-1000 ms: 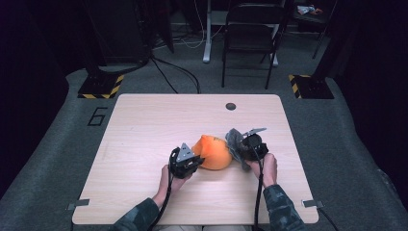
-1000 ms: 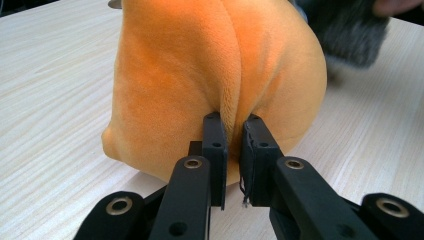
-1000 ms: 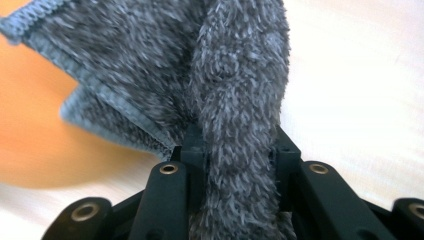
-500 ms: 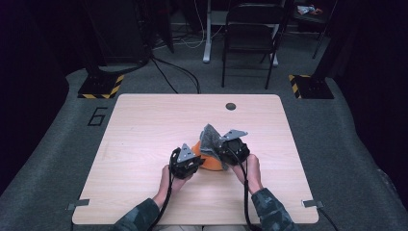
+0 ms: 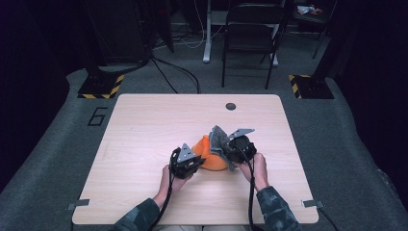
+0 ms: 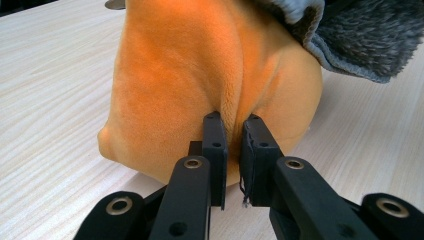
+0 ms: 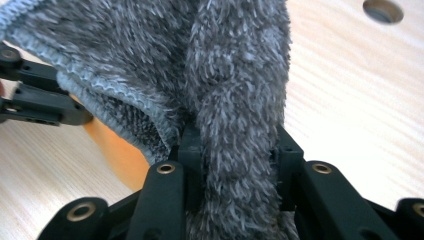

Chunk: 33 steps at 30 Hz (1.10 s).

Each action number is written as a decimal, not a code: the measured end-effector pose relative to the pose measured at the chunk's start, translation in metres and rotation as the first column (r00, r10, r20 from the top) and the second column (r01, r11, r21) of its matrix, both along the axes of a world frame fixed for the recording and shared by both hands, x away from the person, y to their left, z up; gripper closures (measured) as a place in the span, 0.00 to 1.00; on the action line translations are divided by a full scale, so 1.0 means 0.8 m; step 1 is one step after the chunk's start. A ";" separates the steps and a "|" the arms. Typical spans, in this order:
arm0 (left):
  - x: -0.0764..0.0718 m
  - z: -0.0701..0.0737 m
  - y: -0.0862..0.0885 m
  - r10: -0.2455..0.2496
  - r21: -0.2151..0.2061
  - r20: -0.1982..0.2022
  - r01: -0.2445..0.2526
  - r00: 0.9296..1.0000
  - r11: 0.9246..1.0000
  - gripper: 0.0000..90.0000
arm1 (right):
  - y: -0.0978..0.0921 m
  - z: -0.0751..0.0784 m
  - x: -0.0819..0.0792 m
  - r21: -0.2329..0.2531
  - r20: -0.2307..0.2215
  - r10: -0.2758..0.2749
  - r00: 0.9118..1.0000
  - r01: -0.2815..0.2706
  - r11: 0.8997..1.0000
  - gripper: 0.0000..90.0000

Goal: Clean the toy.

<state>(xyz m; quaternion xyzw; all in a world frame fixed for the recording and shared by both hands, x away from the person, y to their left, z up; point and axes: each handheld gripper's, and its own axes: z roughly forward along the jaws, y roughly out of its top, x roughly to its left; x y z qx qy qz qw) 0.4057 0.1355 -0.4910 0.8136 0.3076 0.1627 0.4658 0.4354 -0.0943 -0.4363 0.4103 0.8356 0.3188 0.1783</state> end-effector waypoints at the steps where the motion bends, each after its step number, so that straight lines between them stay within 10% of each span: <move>1: 0.000 0.000 0.000 -0.001 0.001 0.000 0.001 1.000 1.000 0.91 | -0.002 -0.001 0.001 0.007 -0.014 -0.006 1.000 0.006 1.000 0.74; 20: 0.000 0.000 0.000 0.001 -0.002 -0.001 -0.001 1.000 1.000 0.91 | -0.031 -0.035 0.021 -0.057 -0.130 -0.098 0.987 0.091 0.994 0.74; 25: 0.001 0.000 0.001 0.005 -0.004 -0.003 -0.005 1.000 1.000 0.92 | -0.035 -0.066 0.031 -0.137 -0.193 -0.146 0.970 0.121 0.983 0.74; 33: 0.002 0.000 0.004 0.010 -0.005 -0.001 -0.010 1.000 1.000 0.91 | -0.046 -0.051 0.032 -0.123 -0.128 -0.177 0.976 0.161 0.979 0.76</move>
